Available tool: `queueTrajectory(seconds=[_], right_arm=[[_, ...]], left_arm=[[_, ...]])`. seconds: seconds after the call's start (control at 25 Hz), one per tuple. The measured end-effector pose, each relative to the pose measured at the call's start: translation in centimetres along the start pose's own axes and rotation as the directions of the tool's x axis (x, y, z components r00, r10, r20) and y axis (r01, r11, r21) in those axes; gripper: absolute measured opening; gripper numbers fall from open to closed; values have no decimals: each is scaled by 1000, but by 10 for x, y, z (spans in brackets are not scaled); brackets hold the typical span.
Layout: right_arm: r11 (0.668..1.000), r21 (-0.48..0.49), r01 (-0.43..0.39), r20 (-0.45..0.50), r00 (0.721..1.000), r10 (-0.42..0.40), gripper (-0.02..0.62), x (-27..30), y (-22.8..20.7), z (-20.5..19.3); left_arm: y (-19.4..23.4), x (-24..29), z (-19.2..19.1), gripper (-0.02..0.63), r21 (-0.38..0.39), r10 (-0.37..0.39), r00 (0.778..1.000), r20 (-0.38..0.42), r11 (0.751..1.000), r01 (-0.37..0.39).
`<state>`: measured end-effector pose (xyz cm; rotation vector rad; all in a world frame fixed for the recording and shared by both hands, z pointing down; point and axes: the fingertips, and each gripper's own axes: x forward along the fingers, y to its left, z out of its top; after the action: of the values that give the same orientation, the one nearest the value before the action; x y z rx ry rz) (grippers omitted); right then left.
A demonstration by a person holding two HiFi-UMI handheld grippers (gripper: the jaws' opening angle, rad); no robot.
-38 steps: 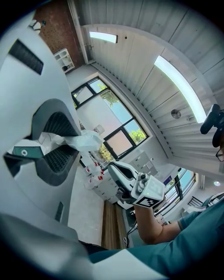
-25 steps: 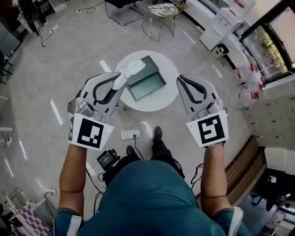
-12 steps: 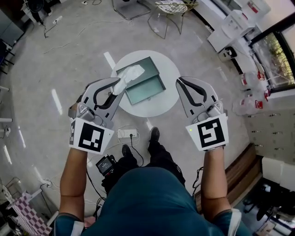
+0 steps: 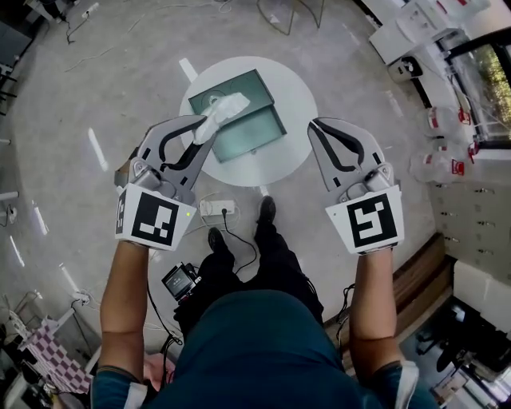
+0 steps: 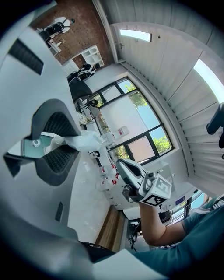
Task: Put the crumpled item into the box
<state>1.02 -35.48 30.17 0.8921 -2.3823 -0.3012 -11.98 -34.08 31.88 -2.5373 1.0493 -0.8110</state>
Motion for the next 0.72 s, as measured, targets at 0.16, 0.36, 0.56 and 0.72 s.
queueTrajectory(seconds=[0.16,0.36,0.56,0.72], right_arm=[[1000,24,-15,-16,1000,16,40,16,-4,-31],[998,43,-35,-37,999,36,40,31,-8,-67],[997,65,-43,-56,997,47,40,46,-13,-102],[995,86,-46,-67,996,52,40,57,-15,-126]], left_arm=[[-10,33,-24,72,-30,-23,999,-29,999,22],[-22,70,-48,72,-53,-43,998,-54,998,41],[-31,105,-69,72,-76,-59,996,-72,996,54],[-39,128,-88,72,-87,-70,993,-91,994,62]])
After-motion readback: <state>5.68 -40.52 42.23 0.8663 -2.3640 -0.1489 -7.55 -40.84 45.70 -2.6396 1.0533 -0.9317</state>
